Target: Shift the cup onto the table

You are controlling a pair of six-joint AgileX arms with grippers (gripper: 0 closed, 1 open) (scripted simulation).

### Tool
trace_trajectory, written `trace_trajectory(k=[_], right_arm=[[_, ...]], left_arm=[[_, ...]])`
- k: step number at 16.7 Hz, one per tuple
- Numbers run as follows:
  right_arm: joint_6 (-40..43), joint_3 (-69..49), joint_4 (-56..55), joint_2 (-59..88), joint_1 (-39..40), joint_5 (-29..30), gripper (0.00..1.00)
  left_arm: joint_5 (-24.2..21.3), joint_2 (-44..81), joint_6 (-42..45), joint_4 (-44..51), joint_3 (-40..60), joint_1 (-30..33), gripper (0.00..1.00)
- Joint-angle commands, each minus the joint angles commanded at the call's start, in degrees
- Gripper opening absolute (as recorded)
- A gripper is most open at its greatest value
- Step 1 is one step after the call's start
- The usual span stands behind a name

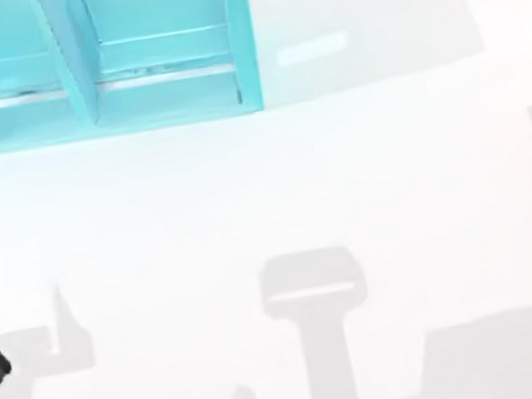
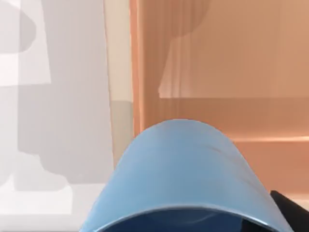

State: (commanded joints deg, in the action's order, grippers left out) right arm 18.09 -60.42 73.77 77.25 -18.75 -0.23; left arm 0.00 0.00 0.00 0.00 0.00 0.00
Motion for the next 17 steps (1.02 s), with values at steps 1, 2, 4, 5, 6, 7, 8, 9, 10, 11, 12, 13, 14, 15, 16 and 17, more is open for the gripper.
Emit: trace_trajectory(k=[1, 2, 4, 5, 6, 7, 8, 9, 10, 11, 12, 13, 14, 15, 16, 17], right_arm=[[-1.9, -0.4, 0.2, 0.6, 1.9, 0.0, 0.00], [-4.3, -0.9, 0.3, 1.2, 4.3, 0.0, 0.00], [-11.0, -1.9, 0.5, 2.4, 11.0, 0.0, 0.00], [-15.1, -2.3, 0.4, 3.0, 15.1, 0.0, 0.00], [-19.7, -2.8, 0.3, 3.6, 19.8, 0.0, 0.00], [-24.8, -3.2, 0.1, 4.1, 24.8, 0.0, 0.00], [-30.0, -3.5, -0.2, 4.5, 30.1, 0.0, 0.00], [-35.2, -3.8, -0.6, 4.9, 35.3, 0.0, 0.00], [-40.4, -4.0, -1.1, 5.1, 40.5, 0.0, 0.00], [-45.3, -4.1, -1.7, 5.2, 45.4, 0.0, 0.00], [-49.8, -4.2, -2.2, 5.3, 49.9, 0.0, 0.00], [-53.7, -4.2, -2.8, 5.3, 53.8, 0.0, 0.00], [-57.0, -4.1, -3.4, 5.3, 57.1, 0.0, 0.00], [-59.7, -4.0, -4.0, 5.1, 59.8, 0.0, 0.00], [-61.8, -3.8, -4.6, 4.9, 61.9, 0.0, 0.00], [-63.3, -3.7, -5.1, 4.7, 63.4, 0.0, 0.00]], left_arm=[[0.0, 0.0, 0.0, 0.0, 0.0, 0.0, 1.00], [0.0, 0.0, 0.0, 0.0, 0.0, 0.0, 1.00], [0.0, 0.0, 0.0, 0.0, 0.0, 0.0, 1.00], [0.0, 0.0, 0.0, 0.0, 0.0, 0.0, 1.00], [0.0, 0.0, 0.0, 0.0, 0.0, 0.0, 1.00], [0.0, 0.0, 0.0, 0.0, 0.0, 0.0, 1.00], [0.0, 0.0, 0.0, 0.0, 0.0, 0.0, 1.00], [0.0, 0.0, 0.0, 0.0, 0.0, 0.0, 1.00], [0.0, 0.0, 0.0, 0.0, 0.0, 0.0, 1.00], [0.0, 0.0, 0.0, 0.0, 0.0, 0.0, 1.00], [0.0, 0.0, 0.0, 0.0, 0.0, 0.0, 1.00], [0.0, 0.0, 0.0, 0.0, 0.0, 0.0, 1.00], [0.0, 0.0, 0.0, 0.0, 0.0, 0.0, 1.00], [0.0, 0.0, 0.0, 0.0, 0.0, 0.0, 1.00], [0.0, 0.0, 0.0, 0.0, 0.0, 0.0, 1.00], [0.0, 0.0, 0.0, 0.0, 0.0, 0.0, 1.00]])
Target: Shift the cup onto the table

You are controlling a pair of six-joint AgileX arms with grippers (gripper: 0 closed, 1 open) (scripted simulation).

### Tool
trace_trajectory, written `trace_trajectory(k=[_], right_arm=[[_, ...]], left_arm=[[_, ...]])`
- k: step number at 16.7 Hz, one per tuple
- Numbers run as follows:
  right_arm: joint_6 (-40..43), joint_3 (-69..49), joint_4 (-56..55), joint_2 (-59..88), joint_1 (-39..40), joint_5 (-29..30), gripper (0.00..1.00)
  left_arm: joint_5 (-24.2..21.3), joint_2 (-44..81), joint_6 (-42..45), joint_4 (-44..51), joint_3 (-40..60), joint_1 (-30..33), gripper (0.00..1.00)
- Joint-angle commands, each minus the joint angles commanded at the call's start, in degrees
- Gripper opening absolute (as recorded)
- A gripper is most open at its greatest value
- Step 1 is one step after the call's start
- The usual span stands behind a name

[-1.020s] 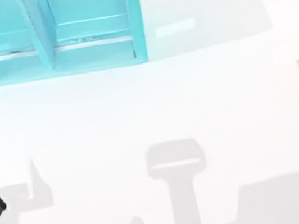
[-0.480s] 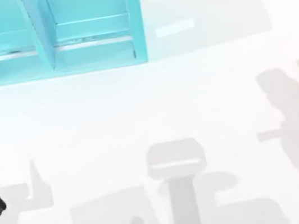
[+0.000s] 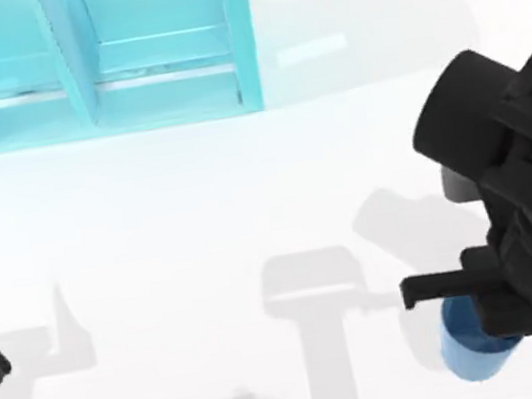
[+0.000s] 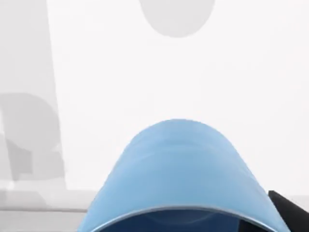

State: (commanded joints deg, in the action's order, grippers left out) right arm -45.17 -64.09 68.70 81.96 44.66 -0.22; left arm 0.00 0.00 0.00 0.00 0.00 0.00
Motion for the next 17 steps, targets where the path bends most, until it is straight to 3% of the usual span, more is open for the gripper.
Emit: trace_trajectory(k=[8, 17], right_arm=[[-1.2, 0.9, -1.3, 0.2, 1.0, -0.1, 0.00], [-2.9, 10.4, -15.8, 4.9, 2.8, 0.1, 0.00]], left_arm=[[0.0, 0.0, 0.0, 0.0, 0.0, 0.0, 1.00], [0.0, 0.0, 0.0, 0.0, 0.0, 0.0, 1.00]])
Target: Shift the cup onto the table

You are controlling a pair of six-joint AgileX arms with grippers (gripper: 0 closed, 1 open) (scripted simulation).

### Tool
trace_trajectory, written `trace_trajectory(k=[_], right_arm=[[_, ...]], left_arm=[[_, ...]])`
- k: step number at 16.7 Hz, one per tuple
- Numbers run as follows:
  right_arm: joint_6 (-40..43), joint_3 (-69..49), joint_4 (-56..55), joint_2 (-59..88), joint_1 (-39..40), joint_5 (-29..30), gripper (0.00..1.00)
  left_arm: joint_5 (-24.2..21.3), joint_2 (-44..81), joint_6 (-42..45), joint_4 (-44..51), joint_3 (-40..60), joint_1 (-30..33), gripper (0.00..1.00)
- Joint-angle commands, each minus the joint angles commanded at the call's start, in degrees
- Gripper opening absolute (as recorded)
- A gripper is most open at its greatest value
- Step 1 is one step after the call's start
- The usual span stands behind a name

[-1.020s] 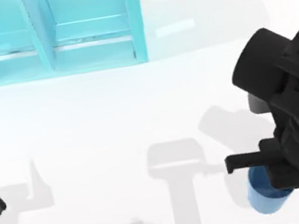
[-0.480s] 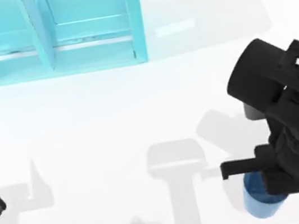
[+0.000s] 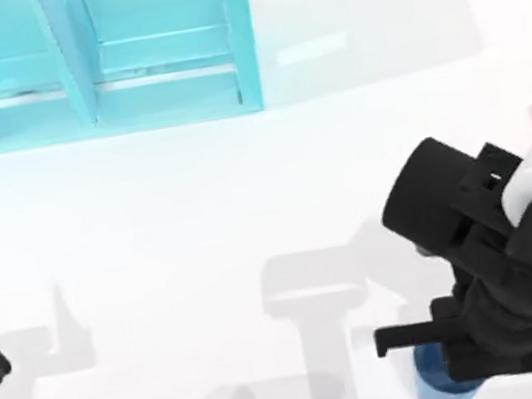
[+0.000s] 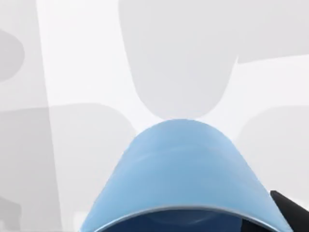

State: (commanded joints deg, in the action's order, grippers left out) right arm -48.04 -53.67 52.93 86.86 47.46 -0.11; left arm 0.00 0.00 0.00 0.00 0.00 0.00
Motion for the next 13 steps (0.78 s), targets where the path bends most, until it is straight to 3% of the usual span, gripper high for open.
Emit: trace_trajectory(k=[2, 13], right_arm=[[0.0, 0.0, 0.0, 0.0, 0.0, 0.0, 0.00], [0.0, 0.0, 0.0, 0.0, 0.0, 0.0, 0.83]], left_arm=[[0.0, 0.0, 0.0, 0.0, 0.0, 0.0, 1.00], [0.0, 0.0, 0.0, 0.0, 0.0, 0.0, 1.00]])
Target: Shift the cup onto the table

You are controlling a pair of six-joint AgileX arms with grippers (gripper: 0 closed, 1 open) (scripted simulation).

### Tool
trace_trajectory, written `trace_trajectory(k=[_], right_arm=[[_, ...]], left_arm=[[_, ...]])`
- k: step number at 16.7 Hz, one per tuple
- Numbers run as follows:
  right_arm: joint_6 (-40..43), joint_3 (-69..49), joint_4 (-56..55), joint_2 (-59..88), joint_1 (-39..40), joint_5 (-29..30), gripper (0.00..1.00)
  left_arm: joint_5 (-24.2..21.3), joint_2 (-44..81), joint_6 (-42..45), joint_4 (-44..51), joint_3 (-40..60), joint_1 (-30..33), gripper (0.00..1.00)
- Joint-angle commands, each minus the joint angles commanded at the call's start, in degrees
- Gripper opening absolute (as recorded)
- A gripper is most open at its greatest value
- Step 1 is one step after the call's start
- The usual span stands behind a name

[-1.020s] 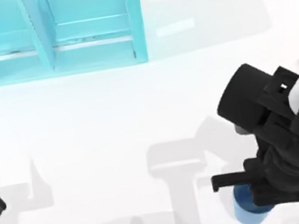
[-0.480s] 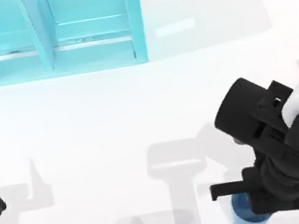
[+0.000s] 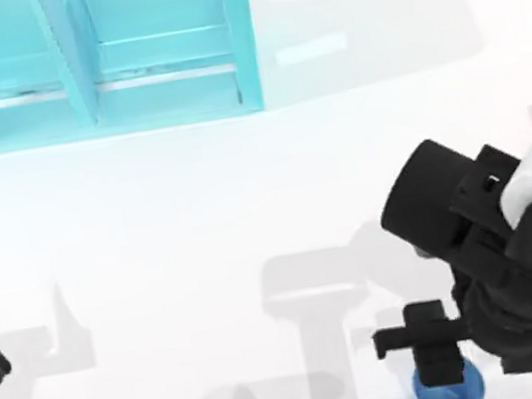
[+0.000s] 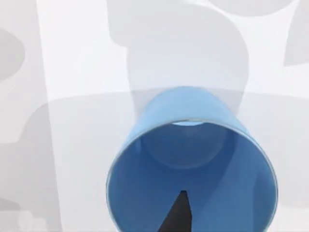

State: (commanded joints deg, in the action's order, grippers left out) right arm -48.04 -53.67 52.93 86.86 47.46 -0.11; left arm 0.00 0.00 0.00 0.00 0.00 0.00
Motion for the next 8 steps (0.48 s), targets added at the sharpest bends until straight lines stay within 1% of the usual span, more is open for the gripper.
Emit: trace_trajectory(k=[2, 3, 8], right_arm=[[0.0, 0.0, 0.0, 0.0, 0.0, 0.0, 0.98], [0.0, 0.0, 0.0, 0.0, 0.0, 0.0, 1.00], [0.0, 0.0, 0.0, 0.0, 0.0, 0.0, 1.00]], left_arm=[[0.0, 0.0, 0.0, 0.0, 0.0, 0.0, 1.00], [0.0, 0.0, 0.0, 0.0, 0.0, 0.0, 1.00], [0.0, 0.0, 0.0, 0.0, 0.0, 0.0, 1.00]])
